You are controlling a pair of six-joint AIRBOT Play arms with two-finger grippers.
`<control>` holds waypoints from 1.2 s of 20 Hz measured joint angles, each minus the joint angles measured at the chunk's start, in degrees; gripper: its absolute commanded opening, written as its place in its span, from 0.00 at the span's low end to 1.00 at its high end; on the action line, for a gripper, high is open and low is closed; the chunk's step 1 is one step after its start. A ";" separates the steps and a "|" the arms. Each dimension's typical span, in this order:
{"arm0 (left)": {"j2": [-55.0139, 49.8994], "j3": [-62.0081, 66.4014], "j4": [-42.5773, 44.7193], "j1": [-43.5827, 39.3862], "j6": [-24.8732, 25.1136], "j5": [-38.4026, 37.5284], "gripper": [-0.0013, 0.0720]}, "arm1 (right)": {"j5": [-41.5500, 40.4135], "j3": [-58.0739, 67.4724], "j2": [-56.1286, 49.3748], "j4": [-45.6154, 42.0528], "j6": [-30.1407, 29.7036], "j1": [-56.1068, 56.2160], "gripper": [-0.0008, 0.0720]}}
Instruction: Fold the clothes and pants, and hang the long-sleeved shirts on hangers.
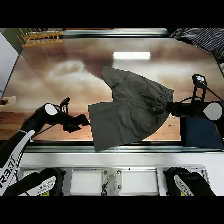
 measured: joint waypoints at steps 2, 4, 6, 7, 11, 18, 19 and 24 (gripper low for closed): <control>0.42 -2.08 -2.19 -1.55 0.02 4.59 0.83 | -0.04 0.00 0.00 0.37 0.00 0.02 0.04; -0.04 -2.67 -3.54 -2.75 0.02 7.72 0.83 | -0.04 0.00 0.00 0.66 0.00 0.04 0.04; -2.12 -1.75 -4.31 -3.48 0.02 9.07 0.83 | -0.04 0.00 0.00 0.79 0.00 0.07 0.04; -3.50 -0.72 -4.55 -3.67 0.02 9.22 0.83 | -0.04 0.00 0.00 0.87 0.00 0.07 0.04; -9.46 5.33 -5.66 -4.81 0.02 8.96 0.67 | -0.04 0.00 0.00 0.94 -0.02 0.07 0.04; -18.75 20.02 -4.74 -3.04 0.44 10.58 0.02 | -1.18 -0.20 -0.02 2.45 -0.02 1.53 0.04; -19.28 22.71 -4.74 -1.92 0.48 10.54 0.02 | -2.12 -0.44 0.00 2.69 -0.02 2.38 0.04; -20.48 35.32 -3.17 4.26 3.56 6.36 0.76 | -6.75 -2.60 -0.70 3.17 1.38 5.88 0.04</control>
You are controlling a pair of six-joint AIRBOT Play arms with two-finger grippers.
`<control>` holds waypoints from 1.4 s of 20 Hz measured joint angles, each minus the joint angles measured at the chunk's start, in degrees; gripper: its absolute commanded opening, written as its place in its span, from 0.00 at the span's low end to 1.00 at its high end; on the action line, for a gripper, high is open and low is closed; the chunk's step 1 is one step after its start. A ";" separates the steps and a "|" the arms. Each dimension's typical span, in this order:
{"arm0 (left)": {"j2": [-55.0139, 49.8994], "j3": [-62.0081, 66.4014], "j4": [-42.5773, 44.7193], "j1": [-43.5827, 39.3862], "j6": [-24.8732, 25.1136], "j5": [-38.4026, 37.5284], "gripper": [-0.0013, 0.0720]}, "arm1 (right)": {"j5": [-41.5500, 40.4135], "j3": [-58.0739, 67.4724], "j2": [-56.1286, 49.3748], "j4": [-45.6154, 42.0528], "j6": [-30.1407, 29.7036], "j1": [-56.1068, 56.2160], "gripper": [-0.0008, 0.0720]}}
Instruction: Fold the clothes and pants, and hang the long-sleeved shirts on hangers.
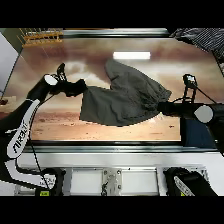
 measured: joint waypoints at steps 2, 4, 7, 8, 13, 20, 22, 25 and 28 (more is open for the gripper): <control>0.39 1.33 3.04 2.54 0.33 -4.46 0.76 | -0.87 -0.66 -0.42 0.15 0.68 0.55 0.04; 2.38 -1.70 5.92 4.98 0.35 -7.85 0.76 | -1.27 -1.05 -0.66 0.15 1.05 0.83 0.04; 7.41 -11.76 8.17 8.11 0.42 -10.12 0.76 | -1.70 -1.33 -0.87 0.15 1.40 1.01 0.04; 9.07 -15.50 8.61 8.83 0.46 -10.54 0.76 | -1.86 -1.36 -0.90 0.17 1.40 1.05 0.04; 14.12 -31.01 4.46 10.25 1.95 -7.08 0.76 | -2.32 -1.42 -1.09 0.24 1.46 1.09 0.04; 10.45 -35.80 -13.62 7.89 9.88 -3.15 0.76 | -2.47 -1.44 -1.09 0.37 1.62 1.14 0.04; 8.57 -34.36 -15.41 4.92 10.71 -2.75 0.66 | -2.47 -1.44 -1.09 0.37 1.60 1.14 0.04; 6.51 -31.39 -14.34 0.94 11.54 -0.96 0.02 | -2.49 -1.44 -1.09 0.39 1.60 1.16 0.04; 7.10 -27.98 -15.65 -0.94 11.69 -1.33 0.02 | -2.47 -1.44 -1.11 0.35 1.57 1.14 0.04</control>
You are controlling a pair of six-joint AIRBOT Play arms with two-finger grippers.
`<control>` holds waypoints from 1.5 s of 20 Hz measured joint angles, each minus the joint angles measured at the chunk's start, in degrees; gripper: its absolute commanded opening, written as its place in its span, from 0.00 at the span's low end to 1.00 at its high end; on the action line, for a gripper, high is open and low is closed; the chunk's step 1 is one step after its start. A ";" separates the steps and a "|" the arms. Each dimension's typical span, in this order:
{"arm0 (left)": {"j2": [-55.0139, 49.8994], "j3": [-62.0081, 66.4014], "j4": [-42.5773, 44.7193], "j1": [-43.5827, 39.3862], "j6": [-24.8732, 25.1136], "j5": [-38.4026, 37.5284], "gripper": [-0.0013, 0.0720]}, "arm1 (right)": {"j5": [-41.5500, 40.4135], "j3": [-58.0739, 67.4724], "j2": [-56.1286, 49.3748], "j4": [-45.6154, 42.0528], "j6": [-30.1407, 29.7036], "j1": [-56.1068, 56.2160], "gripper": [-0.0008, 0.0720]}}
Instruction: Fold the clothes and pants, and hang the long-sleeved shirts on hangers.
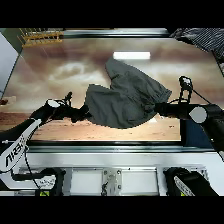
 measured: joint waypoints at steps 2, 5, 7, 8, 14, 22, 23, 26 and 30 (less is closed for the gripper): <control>2.25 2.69 -0.46 0.46 0.00 -0.76 0.02 | -0.24 0.37 0.02 -0.26 -0.66 -0.04 0.04; 8.48 9.57 -0.94 3.48 -0.02 -4.17 0.02 | -0.72 4.44 0.00 -1.79 -2.82 -0.42 0.04; 13.90 16.41 -1.11 5.75 -0.04 -6.47 0.02 | -0.31 10.40 0.02 -2.16 -5.35 -0.59 0.04; 16.92 20.44 -1.31 6.67 -0.04 -7.26 0.02 | 0.37 14.32 0.09 -2.43 -6.62 -0.66 0.04; 32.81 42.23 -1.60 8.81 -0.04 -6.05 0.02 | 4.11 36.44 4.04 -2.12 -9.99 -0.76 0.04; 46.47 54.66 -1.14 9.11 -0.07 -0.42 0.02 | 8.90 44.15 17.57 0.11 -6.43 -0.76 0.04; 46.90 54.66 -1.07 9.11 -0.22 -0.04 0.02 | 10.62 44.30 18.49 0.33 -4.90 -0.76 0.04; 45.86 52.04 1.46 9.11 -3.43 0.15 0.02 | 19.45 44.52 18.69 0.44 0.55 -0.76 0.04; 37.44 44.87 6.64 8.92 -9.35 -3.39 0.02 | 31.95 43.25 11.98 0.24 3.98 -0.76 0.04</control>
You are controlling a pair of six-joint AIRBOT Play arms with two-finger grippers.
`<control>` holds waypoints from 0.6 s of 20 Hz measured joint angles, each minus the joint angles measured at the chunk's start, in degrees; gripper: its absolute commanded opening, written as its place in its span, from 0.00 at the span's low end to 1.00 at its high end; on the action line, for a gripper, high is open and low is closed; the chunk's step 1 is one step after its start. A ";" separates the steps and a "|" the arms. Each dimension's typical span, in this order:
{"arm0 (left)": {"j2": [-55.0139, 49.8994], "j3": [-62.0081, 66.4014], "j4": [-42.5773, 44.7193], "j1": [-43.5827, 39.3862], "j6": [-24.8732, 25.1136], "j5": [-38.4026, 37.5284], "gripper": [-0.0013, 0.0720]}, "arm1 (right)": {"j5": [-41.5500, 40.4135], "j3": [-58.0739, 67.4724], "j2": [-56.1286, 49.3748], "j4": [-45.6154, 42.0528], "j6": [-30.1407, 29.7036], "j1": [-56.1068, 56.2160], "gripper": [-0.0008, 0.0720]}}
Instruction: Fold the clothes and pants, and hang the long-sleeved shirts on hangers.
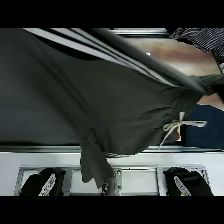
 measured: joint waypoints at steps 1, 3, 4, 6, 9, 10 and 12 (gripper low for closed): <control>-3.15 -1.77 0.81 -0.35 -0.96 -0.92 0.02 | 1.81 -0.90 -2.71 0.00 0.15 0.00 0.04; -10.58 -4.31 1.57 -1.53 -2.12 -2.05 0.02 | 3.74 -2.67 -9.49 -0.33 -0.87 0.00 0.04; -14.03 -4.68 1.66 -2.19 -2.51 -2.27 0.02 | 3.65 -3.23 -13.31 -0.57 -1.75 -0.02 0.04; -22.12 -3.48 2.29 -3.65 -2.99 -2.80 0.02 | 0.35 -3.85 -21.33 -0.90 -3.52 -0.07 0.04; -32.04 2.32 2.36 -5.22 -3.41 -3.26 0.02 | -7.61 -3.85 -30.88 -0.94 -4.90 -0.09 0.04; -34.40 4.46 2.45 -5.40 -3.56 -3.65 0.02 | -10.67 -3.80 -33.24 -1.14 -5.22 -0.11 0.04; -37.94 8.17 2.64 -5.25 -3.58 -5.40 0.02 | -15.08 -3.76 -36.06 -2.05 -5.55 -0.28 0.04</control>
